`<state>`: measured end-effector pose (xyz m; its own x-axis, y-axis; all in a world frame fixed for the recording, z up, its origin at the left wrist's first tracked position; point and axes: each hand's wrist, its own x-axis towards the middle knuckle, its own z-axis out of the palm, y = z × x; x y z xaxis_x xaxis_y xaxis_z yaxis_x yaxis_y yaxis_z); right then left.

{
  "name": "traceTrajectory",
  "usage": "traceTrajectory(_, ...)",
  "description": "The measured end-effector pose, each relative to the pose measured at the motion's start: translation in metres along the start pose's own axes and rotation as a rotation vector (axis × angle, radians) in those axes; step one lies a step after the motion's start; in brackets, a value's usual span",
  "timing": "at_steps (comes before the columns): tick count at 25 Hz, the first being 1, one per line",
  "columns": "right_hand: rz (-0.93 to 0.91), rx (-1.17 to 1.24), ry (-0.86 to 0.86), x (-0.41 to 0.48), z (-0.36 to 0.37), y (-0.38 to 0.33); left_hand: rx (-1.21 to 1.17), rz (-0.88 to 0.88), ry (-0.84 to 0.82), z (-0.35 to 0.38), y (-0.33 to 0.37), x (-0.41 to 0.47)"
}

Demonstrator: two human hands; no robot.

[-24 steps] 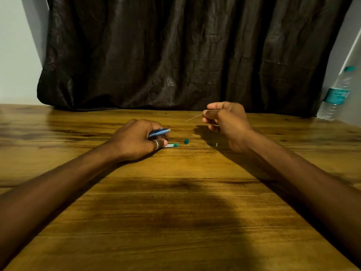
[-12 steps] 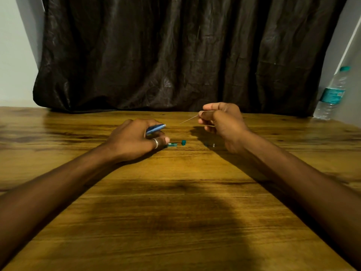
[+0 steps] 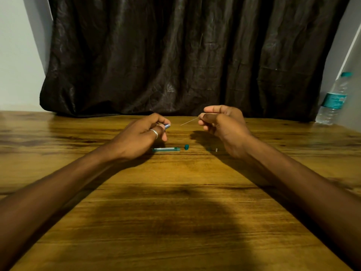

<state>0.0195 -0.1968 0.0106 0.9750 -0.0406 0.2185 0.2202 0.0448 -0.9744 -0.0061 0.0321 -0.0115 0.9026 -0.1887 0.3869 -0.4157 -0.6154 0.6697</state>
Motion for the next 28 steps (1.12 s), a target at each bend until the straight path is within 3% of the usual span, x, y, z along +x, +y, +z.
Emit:
traceTrajectory(11, -0.047, 0.129, -0.063, -0.011, 0.01, -0.006, -0.311, -0.148, -0.115, 0.002, 0.011, -0.002)
traceTrajectory(28, -0.068, 0.097, -0.095, -0.013, 0.015, -0.001, -0.404, -0.207, -0.185, 0.006, 0.009, -0.002)
